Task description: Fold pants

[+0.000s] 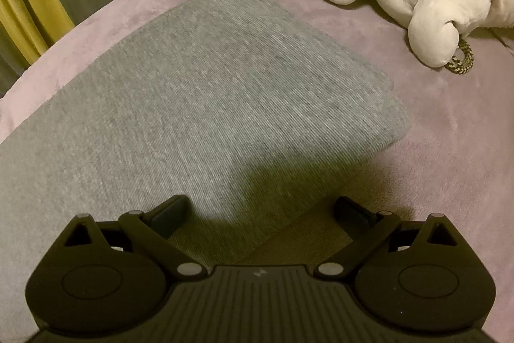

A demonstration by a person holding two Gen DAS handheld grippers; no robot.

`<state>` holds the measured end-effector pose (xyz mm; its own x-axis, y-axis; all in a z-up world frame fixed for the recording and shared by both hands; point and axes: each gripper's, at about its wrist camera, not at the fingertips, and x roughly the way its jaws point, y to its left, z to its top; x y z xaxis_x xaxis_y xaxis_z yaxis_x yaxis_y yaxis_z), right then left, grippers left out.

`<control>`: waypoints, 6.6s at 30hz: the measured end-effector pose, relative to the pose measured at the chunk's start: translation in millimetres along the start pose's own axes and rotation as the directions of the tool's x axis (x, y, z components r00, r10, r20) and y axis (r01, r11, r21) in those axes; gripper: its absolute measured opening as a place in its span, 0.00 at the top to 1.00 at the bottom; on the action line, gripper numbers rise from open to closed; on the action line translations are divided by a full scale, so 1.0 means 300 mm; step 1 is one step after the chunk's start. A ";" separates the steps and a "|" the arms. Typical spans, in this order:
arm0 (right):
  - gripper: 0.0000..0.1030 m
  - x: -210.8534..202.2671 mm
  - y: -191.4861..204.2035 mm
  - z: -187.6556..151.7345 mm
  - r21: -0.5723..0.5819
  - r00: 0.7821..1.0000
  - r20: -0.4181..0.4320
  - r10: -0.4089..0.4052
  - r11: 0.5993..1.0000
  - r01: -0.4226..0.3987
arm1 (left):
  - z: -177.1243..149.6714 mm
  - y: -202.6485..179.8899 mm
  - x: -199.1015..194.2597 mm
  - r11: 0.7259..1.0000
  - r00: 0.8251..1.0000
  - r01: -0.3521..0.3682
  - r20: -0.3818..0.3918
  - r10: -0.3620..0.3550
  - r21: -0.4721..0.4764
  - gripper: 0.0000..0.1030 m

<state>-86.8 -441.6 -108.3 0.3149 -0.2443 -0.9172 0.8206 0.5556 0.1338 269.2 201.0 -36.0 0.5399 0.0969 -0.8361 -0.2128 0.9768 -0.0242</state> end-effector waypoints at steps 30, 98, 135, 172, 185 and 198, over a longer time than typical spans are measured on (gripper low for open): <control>0.07 -0.059 0.329 0.011 -0.082 0.851 -0.098 0.516 0.848 -0.524 | -0.410 -0.147 -0.184 0.971 0.993 0.107 0.022 -0.114 0.216 0.06; 0.04 0.026 -0.188 0.010 0.194 0.939 0.317 -0.131 0.978 0.070 | -0.982 -1.747 -0.328 0.244 0.867 0.182 -0.038 -0.497 0.953 0.44; 0.97 0.062 -0.046 0.614 -0.190 0.885 0.367 0.288 0.954 -0.232 | -0.529 -0.375 -0.205 0.989 0.997 0.035 -0.074 -0.025 0.143 0.13; 0.32 0.042 -0.429 0.204 0.286 0.969 0.195 0.149 0.937 -0.202 | -0.592 -0.381 -0.236 0.969 1.000 0.010 0.015 -0.014 0.248 0.07; 0.88 -0.083 -0.383 0.180 0.245 0.903 0.288 0.319 0.887 -0.391 | -0.586 -0.343 -0.250 0.983 0.998 0.048 -0.039 -0.041 0.178 0.07; 0.78 0.114 -0.483 0.169 0.384 0.936 0.214 0.280 0.856 -0.345 | -0.593 -0.356 -0.223 0.977 0.998 0.023 -0.058 -0.011 0.210 0.04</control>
<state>-170.8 -570.8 -140.1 0.6269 -0.2432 -0.7401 0.7776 0.2545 0.5750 110.9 56.1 -75.0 0.4942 0.0749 -0.8661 -0.0246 0.9971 0.0722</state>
